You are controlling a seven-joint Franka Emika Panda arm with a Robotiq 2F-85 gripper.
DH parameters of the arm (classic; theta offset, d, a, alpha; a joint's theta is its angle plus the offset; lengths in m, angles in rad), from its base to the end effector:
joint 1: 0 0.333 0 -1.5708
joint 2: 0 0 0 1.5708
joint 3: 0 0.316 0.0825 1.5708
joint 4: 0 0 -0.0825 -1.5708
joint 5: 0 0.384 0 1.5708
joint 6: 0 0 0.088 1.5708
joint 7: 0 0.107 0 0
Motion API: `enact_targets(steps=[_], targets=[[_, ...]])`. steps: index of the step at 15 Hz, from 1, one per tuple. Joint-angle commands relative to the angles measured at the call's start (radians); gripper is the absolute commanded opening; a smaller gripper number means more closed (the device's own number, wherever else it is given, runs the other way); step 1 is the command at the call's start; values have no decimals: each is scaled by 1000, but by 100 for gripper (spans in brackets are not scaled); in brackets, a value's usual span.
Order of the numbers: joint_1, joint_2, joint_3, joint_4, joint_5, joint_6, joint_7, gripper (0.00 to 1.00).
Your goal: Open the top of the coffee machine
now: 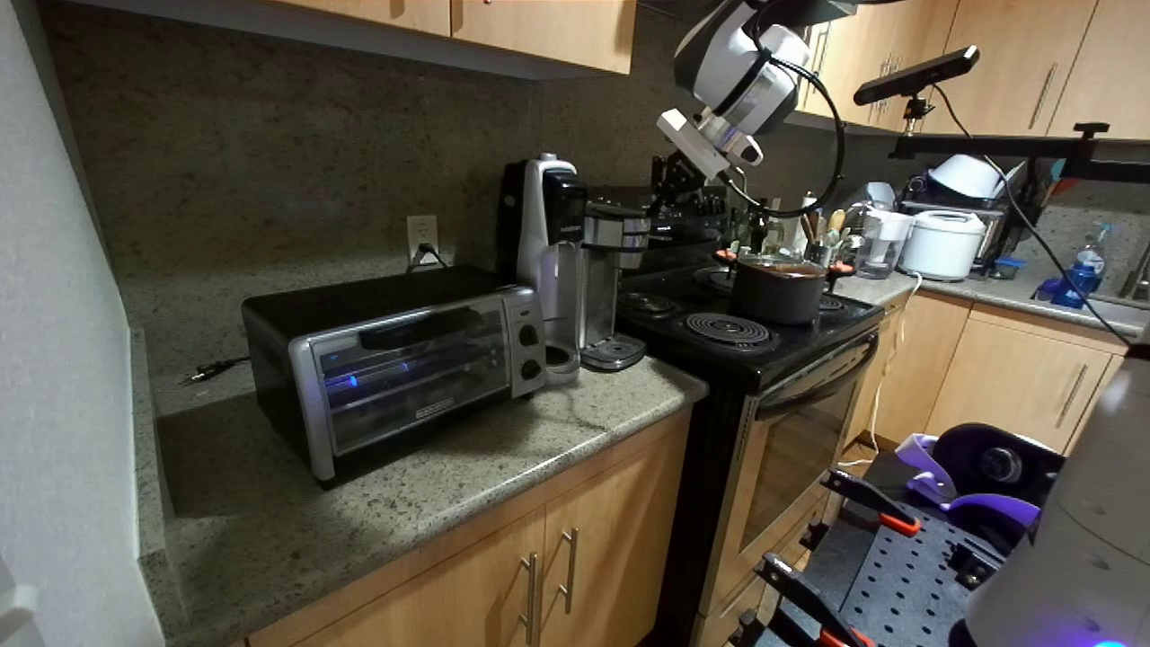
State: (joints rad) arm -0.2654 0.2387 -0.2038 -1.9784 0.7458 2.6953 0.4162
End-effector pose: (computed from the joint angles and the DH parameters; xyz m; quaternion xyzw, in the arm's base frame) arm 0.5574 -0.3004 0.3976 -0.7054 0.6371 -0.2343 0.2041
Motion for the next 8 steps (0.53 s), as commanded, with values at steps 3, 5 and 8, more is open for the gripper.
enact_targets(steps=[3, 5, 8], targets=[[7, -62, 0, -18, 4, -27, -10, 1], [9, -72, 1, -19, 7, -30, -13, 0], [13, -84, 1, -21, 8, -32, -15, 0]])
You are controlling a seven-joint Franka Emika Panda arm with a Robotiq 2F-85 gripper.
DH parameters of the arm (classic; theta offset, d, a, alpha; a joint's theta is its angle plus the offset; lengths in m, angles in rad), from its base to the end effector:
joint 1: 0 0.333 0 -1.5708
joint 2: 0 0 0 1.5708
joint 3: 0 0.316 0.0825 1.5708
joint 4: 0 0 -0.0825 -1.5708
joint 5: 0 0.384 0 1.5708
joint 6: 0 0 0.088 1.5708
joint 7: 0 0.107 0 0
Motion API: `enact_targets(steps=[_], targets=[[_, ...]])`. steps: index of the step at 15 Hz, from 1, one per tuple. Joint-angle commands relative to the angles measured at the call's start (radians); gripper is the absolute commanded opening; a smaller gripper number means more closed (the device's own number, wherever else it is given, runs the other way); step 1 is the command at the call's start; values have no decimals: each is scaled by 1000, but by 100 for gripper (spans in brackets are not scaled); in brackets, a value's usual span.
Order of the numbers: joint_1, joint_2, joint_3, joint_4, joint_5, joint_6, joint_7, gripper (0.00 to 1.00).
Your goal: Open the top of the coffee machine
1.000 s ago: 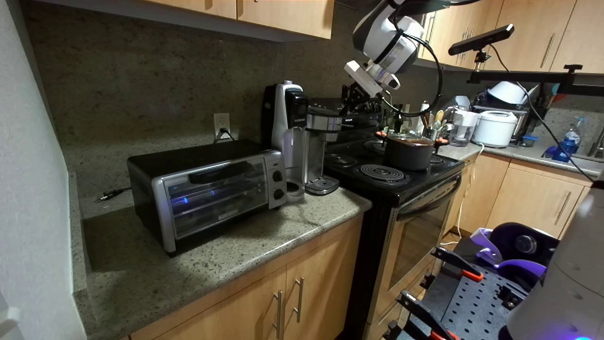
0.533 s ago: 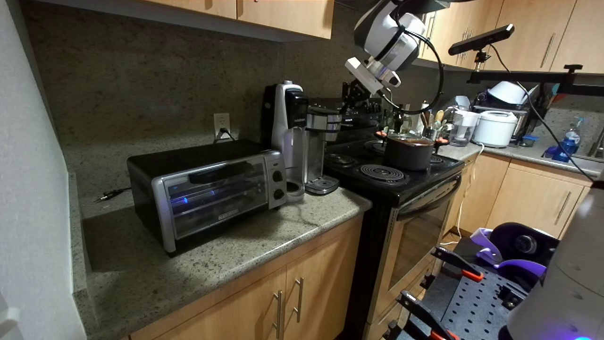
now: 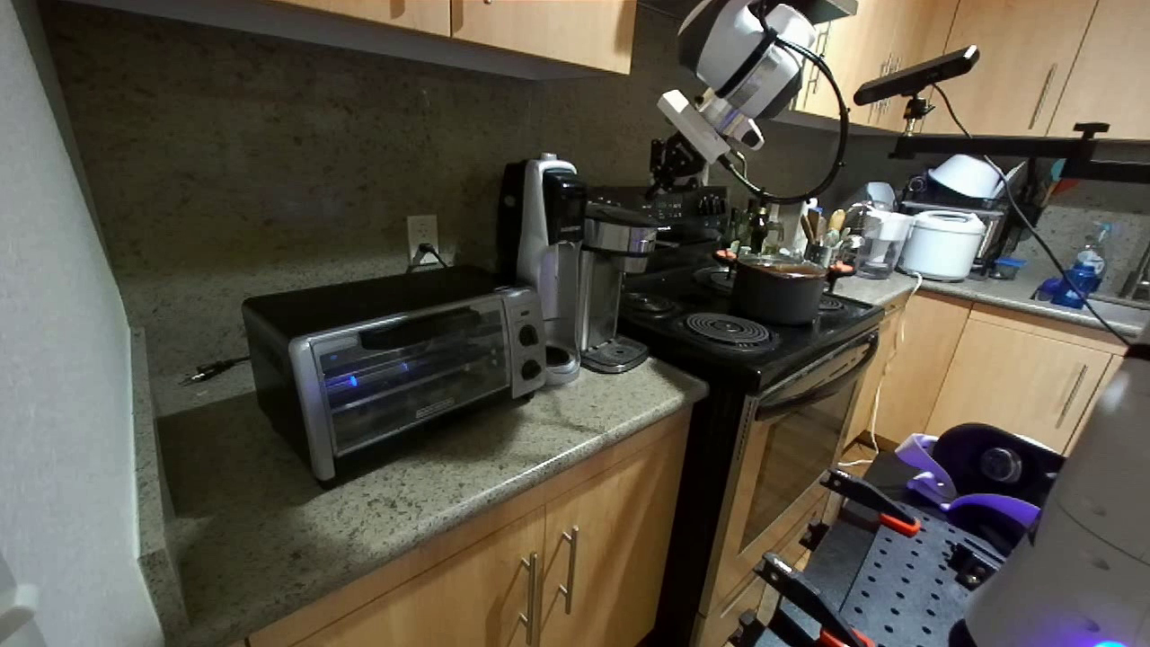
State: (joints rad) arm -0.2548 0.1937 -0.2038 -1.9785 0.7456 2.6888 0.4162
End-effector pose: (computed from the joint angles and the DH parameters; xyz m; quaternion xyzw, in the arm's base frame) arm 0.5572 -0.2930 0.4246 -0.7057 0.6271 -0.2492 0.2159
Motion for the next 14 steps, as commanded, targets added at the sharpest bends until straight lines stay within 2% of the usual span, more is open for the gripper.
enact_targets(steps=[1, 2, 3, 5, 6, 14], targets=[[4, -42, 1, -21, 9, -25, -15, 0], [5, -43, 0, -21, 7, -25, -13, 6], [6, -43, 0, -20, 6, -25, -11, 27], [7, -45, -3, -23, 1, -25, -4, 32], [7, -45, -4, -25, -1, -22, -2, 37], [-2, -23, -6, -46, 16, -4, -27, 98]])
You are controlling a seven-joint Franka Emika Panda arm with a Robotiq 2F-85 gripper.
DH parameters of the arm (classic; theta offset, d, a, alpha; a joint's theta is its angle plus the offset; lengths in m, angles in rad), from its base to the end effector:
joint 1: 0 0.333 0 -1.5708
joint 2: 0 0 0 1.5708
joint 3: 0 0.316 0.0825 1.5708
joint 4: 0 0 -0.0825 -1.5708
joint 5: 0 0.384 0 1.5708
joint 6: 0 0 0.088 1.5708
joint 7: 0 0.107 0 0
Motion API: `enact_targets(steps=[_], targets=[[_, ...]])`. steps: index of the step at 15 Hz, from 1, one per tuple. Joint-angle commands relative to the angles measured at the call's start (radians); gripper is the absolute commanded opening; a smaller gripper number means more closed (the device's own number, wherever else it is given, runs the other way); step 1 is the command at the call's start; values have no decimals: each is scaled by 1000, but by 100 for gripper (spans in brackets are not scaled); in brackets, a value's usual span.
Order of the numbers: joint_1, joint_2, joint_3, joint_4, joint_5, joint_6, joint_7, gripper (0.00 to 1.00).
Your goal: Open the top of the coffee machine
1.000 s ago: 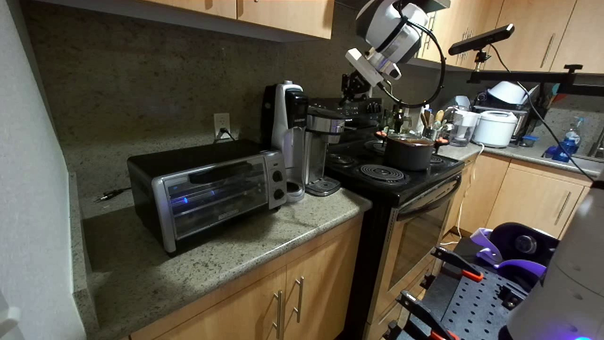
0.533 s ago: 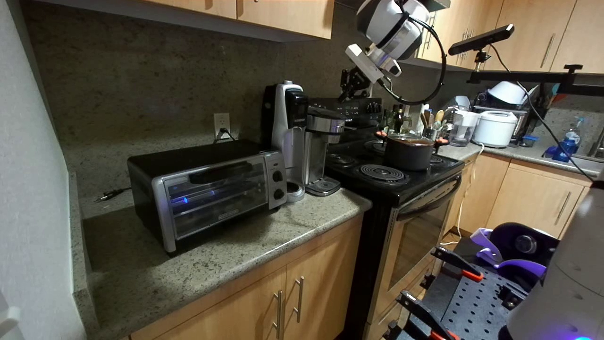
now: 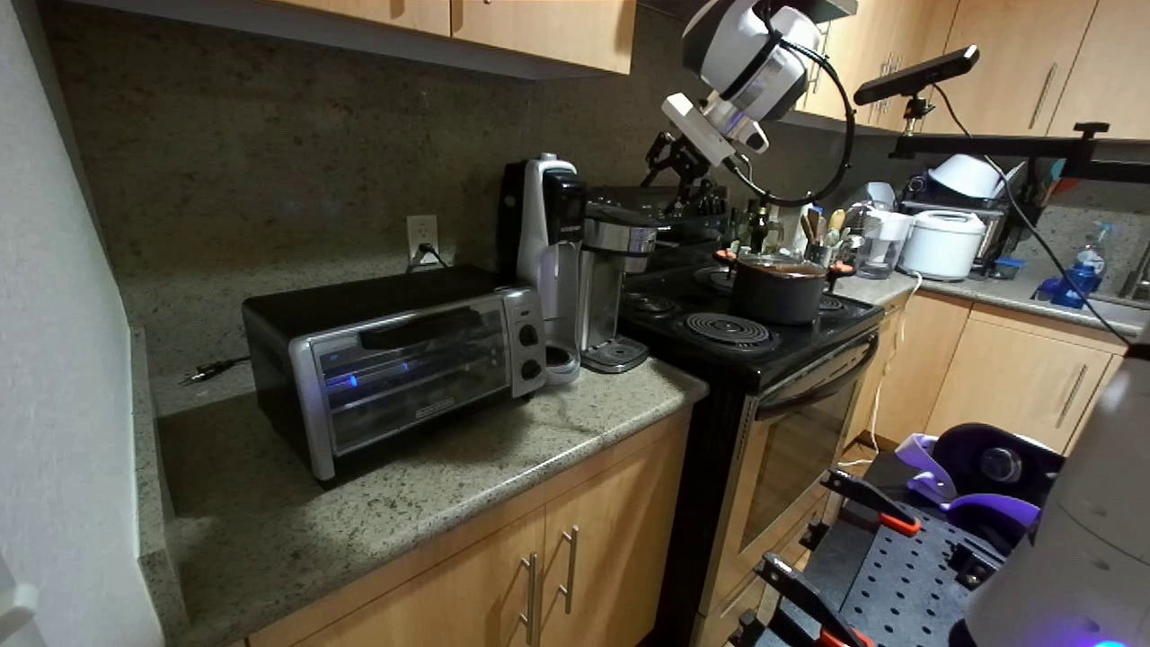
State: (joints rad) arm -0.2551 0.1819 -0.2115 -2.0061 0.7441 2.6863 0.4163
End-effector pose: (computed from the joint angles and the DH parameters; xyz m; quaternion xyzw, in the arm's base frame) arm 0.5486 -0.2946 0.4183 -0.7046 0.6322 -0.2418 0.2132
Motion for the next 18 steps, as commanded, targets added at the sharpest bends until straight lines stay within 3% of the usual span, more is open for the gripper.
enact_targets(steps=[1, 5, 13, 18], targets=[[-4, -11, 5, -21, 28, -3, -39, 100], [-11, -1, 22, -19, 80, 12, -115, 100], [-20, 36, 36, 1, 316, 31, -384, 100], [-27, 72, 29, 20, 410, 31, -483, 100]])
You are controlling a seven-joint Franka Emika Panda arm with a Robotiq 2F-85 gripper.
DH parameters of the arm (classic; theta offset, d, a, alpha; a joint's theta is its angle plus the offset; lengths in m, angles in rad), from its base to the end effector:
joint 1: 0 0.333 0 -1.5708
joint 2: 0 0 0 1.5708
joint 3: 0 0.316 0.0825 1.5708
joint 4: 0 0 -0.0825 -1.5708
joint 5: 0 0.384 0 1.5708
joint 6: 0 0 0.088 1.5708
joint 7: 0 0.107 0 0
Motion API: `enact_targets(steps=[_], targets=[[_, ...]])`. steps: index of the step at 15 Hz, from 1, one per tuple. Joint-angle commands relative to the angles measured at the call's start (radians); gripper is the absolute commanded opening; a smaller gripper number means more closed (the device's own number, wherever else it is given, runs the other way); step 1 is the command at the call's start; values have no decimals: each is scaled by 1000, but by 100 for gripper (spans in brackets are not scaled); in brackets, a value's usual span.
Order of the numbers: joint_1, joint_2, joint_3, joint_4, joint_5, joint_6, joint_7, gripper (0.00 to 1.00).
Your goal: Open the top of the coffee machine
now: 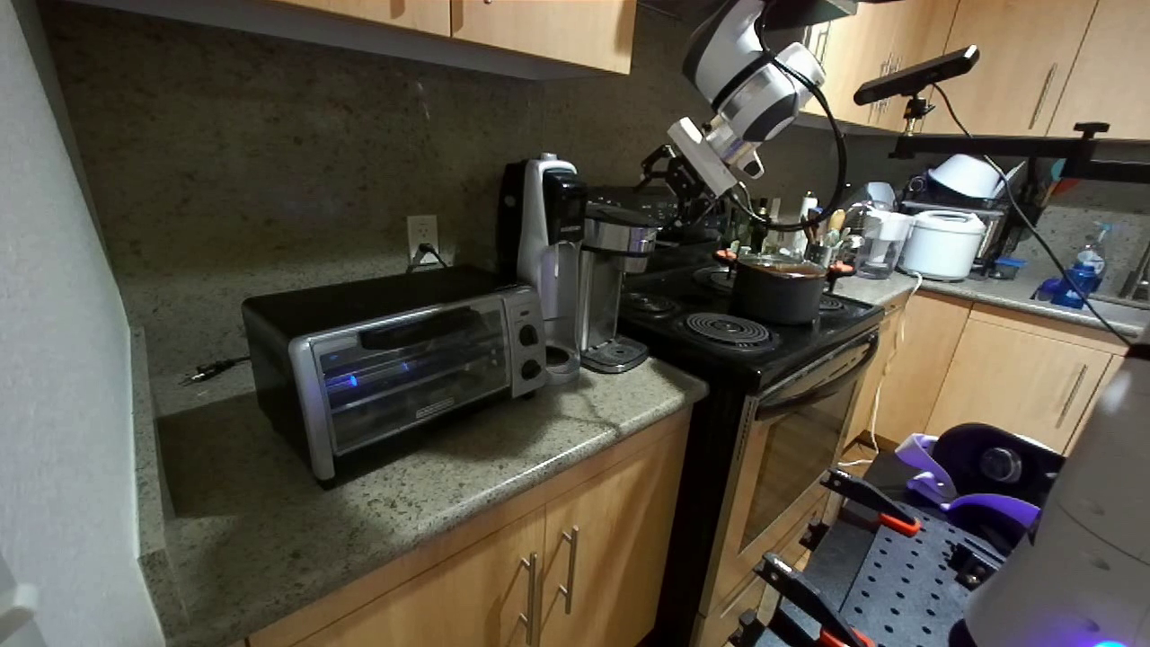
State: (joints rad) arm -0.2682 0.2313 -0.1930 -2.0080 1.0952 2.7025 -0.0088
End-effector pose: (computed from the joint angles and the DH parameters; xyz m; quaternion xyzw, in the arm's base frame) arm 0.5442 -0.2985 0.3813 -0.7273 0.5785 -0.2716 0.2503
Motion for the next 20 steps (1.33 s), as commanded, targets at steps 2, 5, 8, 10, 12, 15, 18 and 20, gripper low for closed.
enact_targets(steps=[2, 5, 8, 10, 12, 15, 18, 20], targets=[[-16, 33, 10, 26, 83, 14, -84, 100], [-17, 42, 9, 30, 99, 13, -103, 71], [-16, 45, 10, 32, 105, 12, -106, 53], [-15, 45, 9, 34, 103, 11, -103, 37], [-15, 44, 8, 34, 101, 11, -100, 24], [-17, 41, 7, 34, 98, 9, -97, 2], [-17, 35, 5, 36, 96, 6, -92, 2], [-16, 26, 6, 32, 93, 2, -89, 3]])
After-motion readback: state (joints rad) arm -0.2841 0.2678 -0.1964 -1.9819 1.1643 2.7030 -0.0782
